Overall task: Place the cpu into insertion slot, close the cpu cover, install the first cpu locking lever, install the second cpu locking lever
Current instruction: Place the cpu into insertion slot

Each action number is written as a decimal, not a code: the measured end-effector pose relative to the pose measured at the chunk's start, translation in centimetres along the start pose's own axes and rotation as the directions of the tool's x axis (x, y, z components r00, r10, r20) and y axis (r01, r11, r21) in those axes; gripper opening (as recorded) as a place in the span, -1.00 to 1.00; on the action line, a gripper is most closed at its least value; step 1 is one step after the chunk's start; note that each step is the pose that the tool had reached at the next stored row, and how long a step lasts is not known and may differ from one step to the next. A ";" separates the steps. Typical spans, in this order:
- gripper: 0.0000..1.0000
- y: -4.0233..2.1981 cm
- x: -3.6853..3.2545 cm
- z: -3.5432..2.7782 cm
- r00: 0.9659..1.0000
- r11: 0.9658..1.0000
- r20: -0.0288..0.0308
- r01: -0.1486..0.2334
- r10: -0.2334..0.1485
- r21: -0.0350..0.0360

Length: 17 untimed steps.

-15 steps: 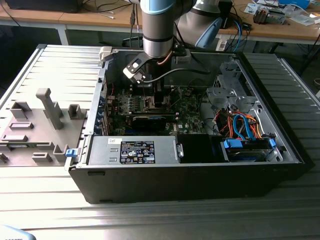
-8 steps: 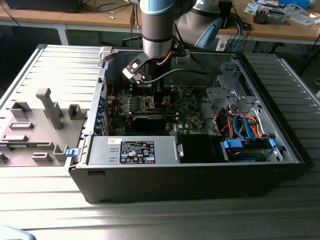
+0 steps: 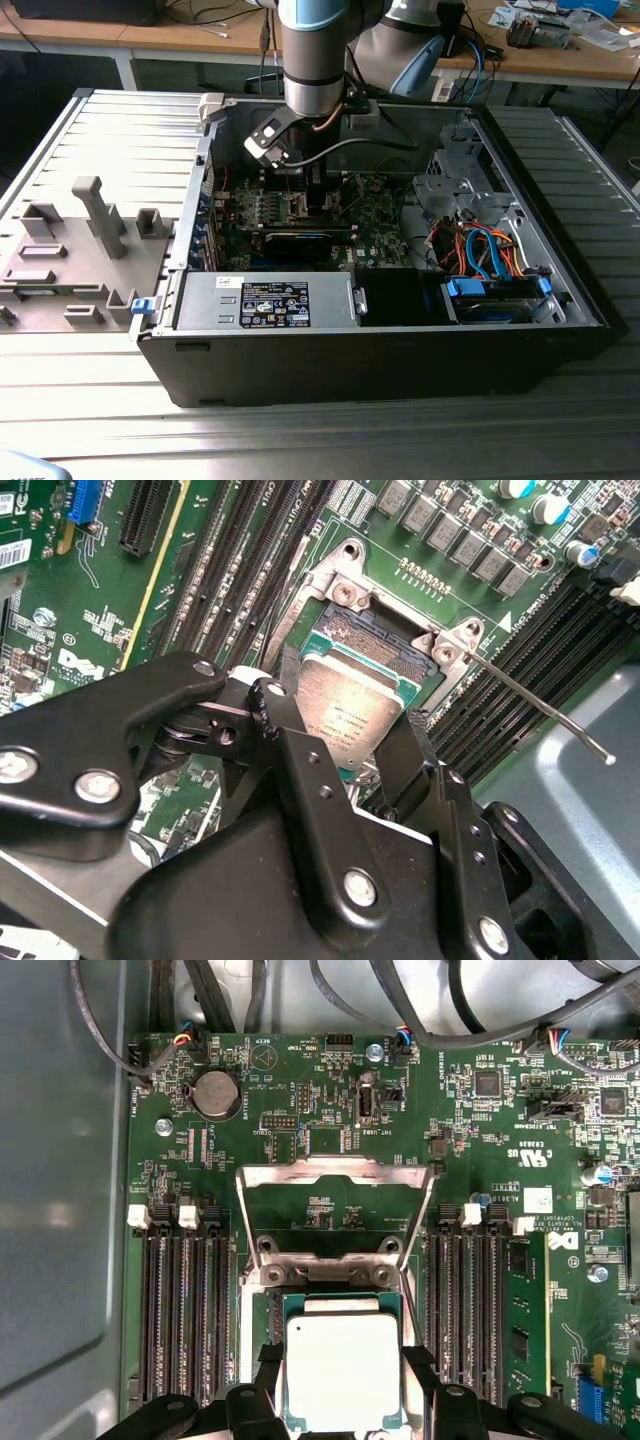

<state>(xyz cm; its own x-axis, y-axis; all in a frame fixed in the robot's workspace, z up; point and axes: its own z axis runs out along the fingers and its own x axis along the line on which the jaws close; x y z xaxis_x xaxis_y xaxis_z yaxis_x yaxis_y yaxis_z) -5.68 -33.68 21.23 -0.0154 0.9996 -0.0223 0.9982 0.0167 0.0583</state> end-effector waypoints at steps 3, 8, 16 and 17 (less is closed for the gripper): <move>0.09 -0.05 0.00 0.02 1.000 1.000 0.000 0.000 0.000 0.000; 0.09 -0.15 0.00 0.05 1.000 1.000 0.000 0.000 0.000 0.000; 0.09 -0.32 0.21 0.35 1.000 1.000 0.000 0.001 -0.001 0.000; 0.09 -0.32 0.38 0.35 1.000 1.000 0.000 0.001 -0.001 0.000</move>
<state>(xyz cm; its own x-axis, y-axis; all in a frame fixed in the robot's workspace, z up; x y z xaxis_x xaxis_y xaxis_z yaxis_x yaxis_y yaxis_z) -5.98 -33.31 20.85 -0.0167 0.9996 -0.0224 0.9981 0.0180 0.0583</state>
